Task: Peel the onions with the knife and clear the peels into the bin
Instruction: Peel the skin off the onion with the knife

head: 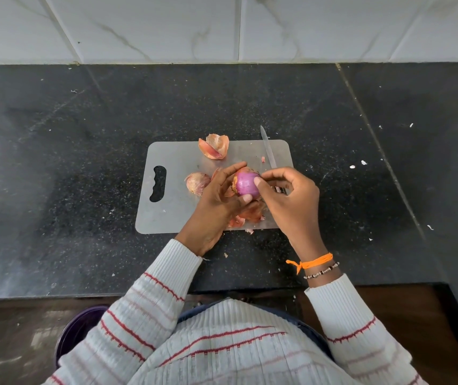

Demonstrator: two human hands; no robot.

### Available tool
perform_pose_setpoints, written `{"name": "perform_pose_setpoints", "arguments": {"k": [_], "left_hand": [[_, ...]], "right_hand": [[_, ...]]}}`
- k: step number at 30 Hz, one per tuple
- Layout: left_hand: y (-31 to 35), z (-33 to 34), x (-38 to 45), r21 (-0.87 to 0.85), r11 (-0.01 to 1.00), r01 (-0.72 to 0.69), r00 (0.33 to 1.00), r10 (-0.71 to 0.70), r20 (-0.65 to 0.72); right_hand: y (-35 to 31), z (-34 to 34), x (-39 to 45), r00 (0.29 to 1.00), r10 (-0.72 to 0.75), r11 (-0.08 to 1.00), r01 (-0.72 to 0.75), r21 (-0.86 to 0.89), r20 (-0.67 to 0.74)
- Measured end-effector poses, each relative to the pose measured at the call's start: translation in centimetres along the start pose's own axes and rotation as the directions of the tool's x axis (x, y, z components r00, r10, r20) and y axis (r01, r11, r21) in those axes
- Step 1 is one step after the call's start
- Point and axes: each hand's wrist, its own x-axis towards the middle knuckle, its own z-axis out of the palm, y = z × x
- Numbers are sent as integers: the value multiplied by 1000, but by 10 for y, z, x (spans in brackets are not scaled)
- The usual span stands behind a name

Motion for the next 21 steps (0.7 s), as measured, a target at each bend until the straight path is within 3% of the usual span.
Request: {"name": "perform_pose_setpoints", "arguments": {"k": [11, 17, 21], "left_hand": [[-2, 3, -2, 29, 999, 46, 999, -46, -5], [0, 2, -1, 56, 998, 31, 999, -29, -33], [-1, 1, 0, 101, 995, 5, 999, -1, -45]], "right_hand": [[6, -1, 2, 995, -99, 990, 95, -101, -32], [10, -6, 2, 999, 48, 998, -48, 33, 13], [4, -3, -1, 1000, 15, 1000, -16, 15, 20]]}}
